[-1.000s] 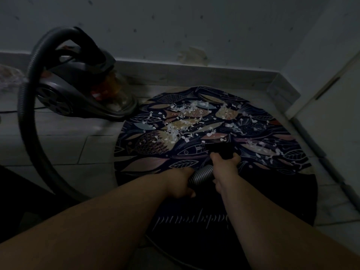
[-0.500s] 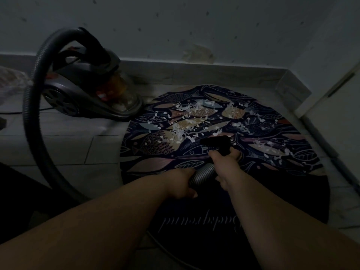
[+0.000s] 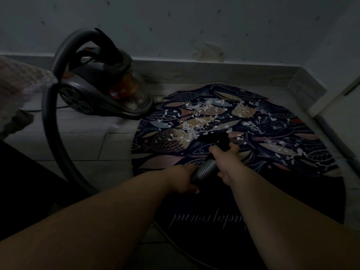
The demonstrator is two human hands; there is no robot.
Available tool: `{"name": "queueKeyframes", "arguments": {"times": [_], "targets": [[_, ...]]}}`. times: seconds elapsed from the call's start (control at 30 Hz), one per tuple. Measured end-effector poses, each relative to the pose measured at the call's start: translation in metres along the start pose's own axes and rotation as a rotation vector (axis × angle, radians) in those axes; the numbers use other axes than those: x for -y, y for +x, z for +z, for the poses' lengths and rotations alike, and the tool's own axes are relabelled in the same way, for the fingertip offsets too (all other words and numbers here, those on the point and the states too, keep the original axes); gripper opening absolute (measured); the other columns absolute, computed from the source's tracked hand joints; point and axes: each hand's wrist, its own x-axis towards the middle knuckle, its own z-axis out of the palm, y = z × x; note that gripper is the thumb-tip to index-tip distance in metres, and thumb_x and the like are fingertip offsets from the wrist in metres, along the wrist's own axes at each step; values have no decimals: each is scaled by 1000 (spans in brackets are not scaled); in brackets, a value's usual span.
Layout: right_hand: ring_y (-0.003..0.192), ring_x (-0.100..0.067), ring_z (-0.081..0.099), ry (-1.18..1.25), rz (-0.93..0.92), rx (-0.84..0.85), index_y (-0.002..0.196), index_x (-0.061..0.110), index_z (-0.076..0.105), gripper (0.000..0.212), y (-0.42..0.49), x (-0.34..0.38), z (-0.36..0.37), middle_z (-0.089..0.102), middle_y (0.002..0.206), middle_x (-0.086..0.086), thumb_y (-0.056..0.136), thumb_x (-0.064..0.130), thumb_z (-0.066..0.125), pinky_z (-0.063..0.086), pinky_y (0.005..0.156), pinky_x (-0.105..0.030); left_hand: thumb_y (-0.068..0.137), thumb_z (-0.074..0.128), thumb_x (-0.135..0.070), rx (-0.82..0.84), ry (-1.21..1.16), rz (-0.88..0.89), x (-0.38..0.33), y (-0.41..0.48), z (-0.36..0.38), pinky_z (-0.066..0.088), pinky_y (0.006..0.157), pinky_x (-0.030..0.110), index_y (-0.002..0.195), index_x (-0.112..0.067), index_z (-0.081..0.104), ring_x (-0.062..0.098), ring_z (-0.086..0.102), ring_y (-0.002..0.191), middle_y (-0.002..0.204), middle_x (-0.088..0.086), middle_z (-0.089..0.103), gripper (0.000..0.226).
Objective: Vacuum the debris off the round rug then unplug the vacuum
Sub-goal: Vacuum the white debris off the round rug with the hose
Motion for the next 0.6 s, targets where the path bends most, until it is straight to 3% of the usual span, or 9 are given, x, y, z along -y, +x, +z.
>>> {"name": "queueKeyframes", "arguments": {"times": [0.6], "targets": [[112,-37,54,-46,-16,101,145,45,11,78,-13,-2,38,46,138,-12,88,39,63,49,97,-55,86,65,-34,-9,37,-44,28,-26,-4,38,97,26,142,-16,32,24,47,125,141,8,45,68]]}}
